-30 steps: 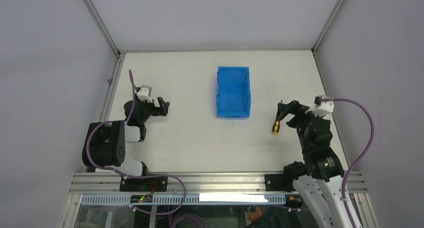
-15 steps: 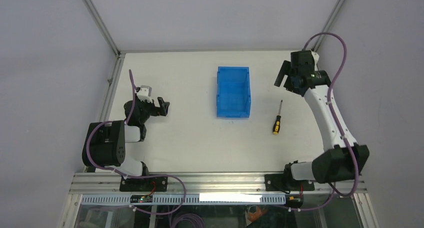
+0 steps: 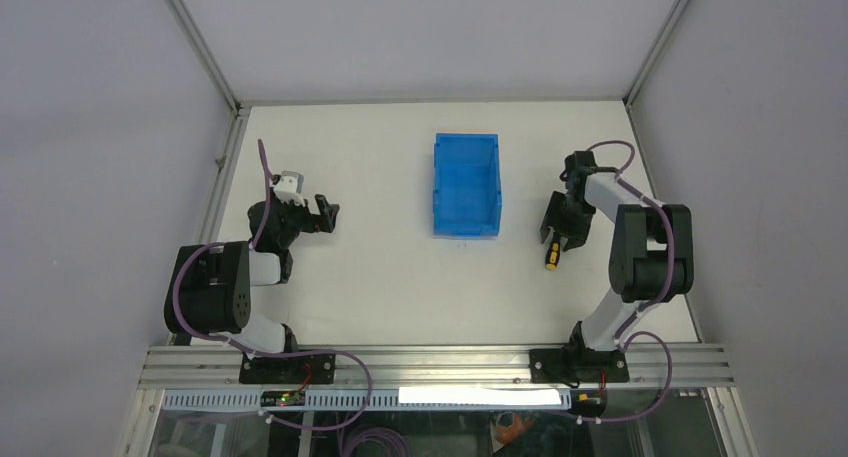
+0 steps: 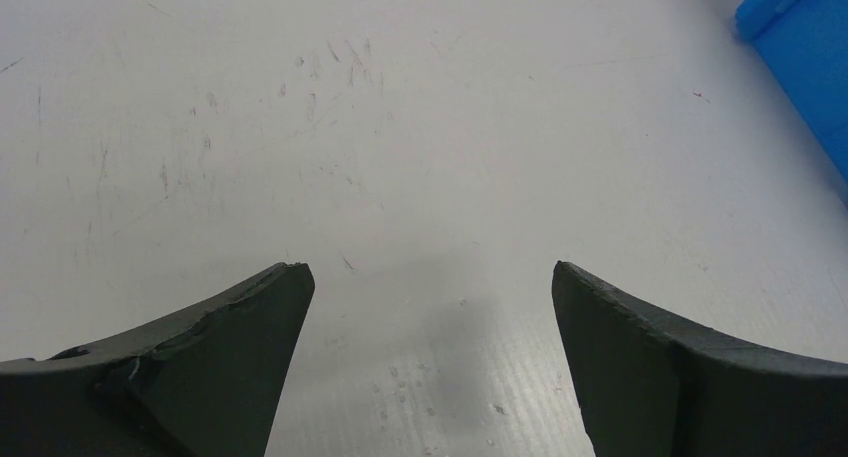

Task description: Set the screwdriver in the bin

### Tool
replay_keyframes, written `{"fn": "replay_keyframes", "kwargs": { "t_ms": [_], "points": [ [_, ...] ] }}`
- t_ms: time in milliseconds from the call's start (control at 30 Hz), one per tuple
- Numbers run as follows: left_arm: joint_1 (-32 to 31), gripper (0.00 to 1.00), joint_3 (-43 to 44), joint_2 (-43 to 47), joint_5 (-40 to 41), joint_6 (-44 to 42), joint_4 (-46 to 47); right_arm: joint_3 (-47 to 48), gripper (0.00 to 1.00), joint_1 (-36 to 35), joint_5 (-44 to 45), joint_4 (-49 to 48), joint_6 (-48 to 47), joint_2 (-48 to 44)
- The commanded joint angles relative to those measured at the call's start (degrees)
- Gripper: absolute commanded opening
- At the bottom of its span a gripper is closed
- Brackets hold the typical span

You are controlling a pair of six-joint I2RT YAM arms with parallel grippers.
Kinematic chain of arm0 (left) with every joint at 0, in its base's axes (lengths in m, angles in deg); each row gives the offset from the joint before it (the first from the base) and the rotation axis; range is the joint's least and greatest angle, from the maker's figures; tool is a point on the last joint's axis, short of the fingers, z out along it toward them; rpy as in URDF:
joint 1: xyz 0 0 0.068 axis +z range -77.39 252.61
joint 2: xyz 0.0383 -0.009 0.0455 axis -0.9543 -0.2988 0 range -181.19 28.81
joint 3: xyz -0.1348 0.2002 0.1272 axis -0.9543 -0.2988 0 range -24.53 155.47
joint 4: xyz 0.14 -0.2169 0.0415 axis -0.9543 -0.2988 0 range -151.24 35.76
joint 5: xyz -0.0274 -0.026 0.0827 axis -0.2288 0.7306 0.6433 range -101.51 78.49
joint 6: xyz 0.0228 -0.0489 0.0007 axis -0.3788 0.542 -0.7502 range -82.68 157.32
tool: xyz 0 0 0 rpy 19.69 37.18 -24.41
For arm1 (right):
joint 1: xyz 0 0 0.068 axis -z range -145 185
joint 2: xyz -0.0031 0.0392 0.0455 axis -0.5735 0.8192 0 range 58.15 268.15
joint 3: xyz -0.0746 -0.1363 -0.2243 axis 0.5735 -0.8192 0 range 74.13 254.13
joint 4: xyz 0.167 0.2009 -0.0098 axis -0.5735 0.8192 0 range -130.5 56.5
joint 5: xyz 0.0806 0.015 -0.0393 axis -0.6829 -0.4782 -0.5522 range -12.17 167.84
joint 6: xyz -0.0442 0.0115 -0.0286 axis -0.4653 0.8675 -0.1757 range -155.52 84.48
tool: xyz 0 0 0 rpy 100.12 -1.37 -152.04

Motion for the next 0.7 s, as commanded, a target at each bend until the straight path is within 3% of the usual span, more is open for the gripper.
{"fn": "replay_keyframes", "kwargs": {
  "t_ms": [0, 100, 133, 167, 333, 667],
  "points": [
    [-0.42, 0.99, 0.81, 0.34, -0.14, -0.14, 3.13, -0.59, 0.52, -0.03, -1.23, -5.0, -1.91, 2.53],
    [-0.38, 0.99, 0.81, 0.32, -0.1, -0.14, 3.15, 0.08, 0.2, -0.03, -0.65, -4.68, -3.65, 4.37],
    [-0.39, 0.99, 0.83, 0.34, -0.1, -0.14, 3.14, 0.48, 0.04, -0.03, -0.65, -4.41, -4.06, 4.54],
    [-0.41, 0.99, 0.82, 0.28, -0.1, -0.14, 3.19, 1.02, 0.0, -0.03, 1.19, -3.45, -4.31, 4.37],
    [-0.42, 0.99, 0.81, 0.31, -0.11, -0.14, 3.22, 7.88, 0.0, -0.03, 1.9, 5.24, -7.14, 0.67],
    [-0.41, 0.99, 0.81, 0.37, -0.1, -0.14, 3.22, 36.94, 0.0, -0.03, -3.29, 32.08, -9.68, -0.8]
  ]
}}
